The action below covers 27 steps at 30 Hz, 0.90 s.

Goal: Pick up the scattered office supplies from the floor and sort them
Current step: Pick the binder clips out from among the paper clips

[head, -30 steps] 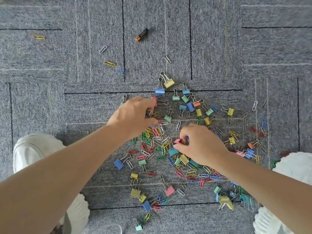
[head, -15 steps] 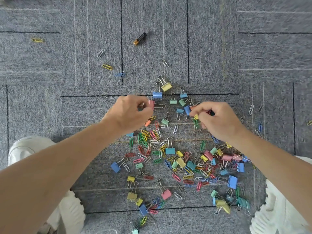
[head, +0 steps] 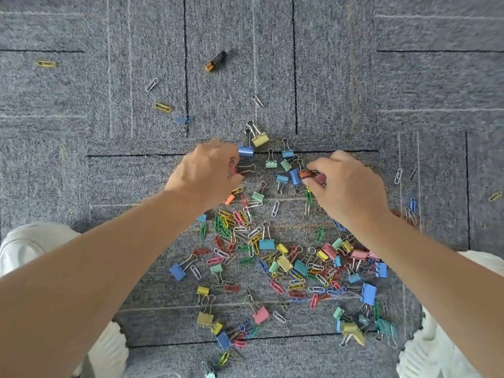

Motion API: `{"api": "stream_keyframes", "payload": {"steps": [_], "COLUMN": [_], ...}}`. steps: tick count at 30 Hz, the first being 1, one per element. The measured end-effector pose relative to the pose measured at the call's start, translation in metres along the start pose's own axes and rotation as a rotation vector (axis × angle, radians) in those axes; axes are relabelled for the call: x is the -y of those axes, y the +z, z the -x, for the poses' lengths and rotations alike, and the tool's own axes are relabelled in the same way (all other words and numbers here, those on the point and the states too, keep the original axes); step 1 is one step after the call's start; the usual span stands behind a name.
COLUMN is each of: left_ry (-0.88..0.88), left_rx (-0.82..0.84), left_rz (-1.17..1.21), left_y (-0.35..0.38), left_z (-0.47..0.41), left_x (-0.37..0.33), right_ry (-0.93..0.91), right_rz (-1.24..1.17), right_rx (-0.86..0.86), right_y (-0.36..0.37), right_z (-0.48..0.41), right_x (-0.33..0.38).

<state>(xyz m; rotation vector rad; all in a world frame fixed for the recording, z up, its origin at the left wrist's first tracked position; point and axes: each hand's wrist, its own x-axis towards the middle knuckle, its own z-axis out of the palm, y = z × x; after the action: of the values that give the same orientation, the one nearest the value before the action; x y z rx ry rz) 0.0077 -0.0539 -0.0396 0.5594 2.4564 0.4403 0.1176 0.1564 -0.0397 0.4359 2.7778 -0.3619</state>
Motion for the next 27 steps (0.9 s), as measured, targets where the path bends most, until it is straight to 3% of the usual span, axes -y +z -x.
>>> {"api": "stream_keyframes", "payload": {"steps": [3,7,13,18,22,27], "left_ry": [-0.102,-0.092,-0.037,-0.058,-0.049,-0.032], "left_rx": [0.098,0.128,0.050,0.052,0.125,0.222], "left_rz": [0.043,0.021,0.165,0.382,0.494,0.332], "left_y": [-0.002,-0.002,0.004,0.002,0.000,0.007], "left_z": [-0.002,-0.002,0.005,0.005,0.004,0.004], "left_x": [-0.001,-0.001,-0.001,-0.007,-0.012,-0.013], "right_ry": [-0.012,0.042,0.186,0.414,0.433,0.441], "right_rz": [-0.016,-0.116,-0.632,-1.142,-1.529,-1.651], "right_rx": [0.004,0.043,0.126,0.236,0.392,0.465], "right_y": [0.001,0.001,-0.003,-0.019,-0.023,-0.023], "right_z": [0.000,-0.001,-0.001,-0.008,-0.011,-0.011], "right_x": [-0.001,-0.002,-0.005,-0.012,-0.019,-0.026]}}
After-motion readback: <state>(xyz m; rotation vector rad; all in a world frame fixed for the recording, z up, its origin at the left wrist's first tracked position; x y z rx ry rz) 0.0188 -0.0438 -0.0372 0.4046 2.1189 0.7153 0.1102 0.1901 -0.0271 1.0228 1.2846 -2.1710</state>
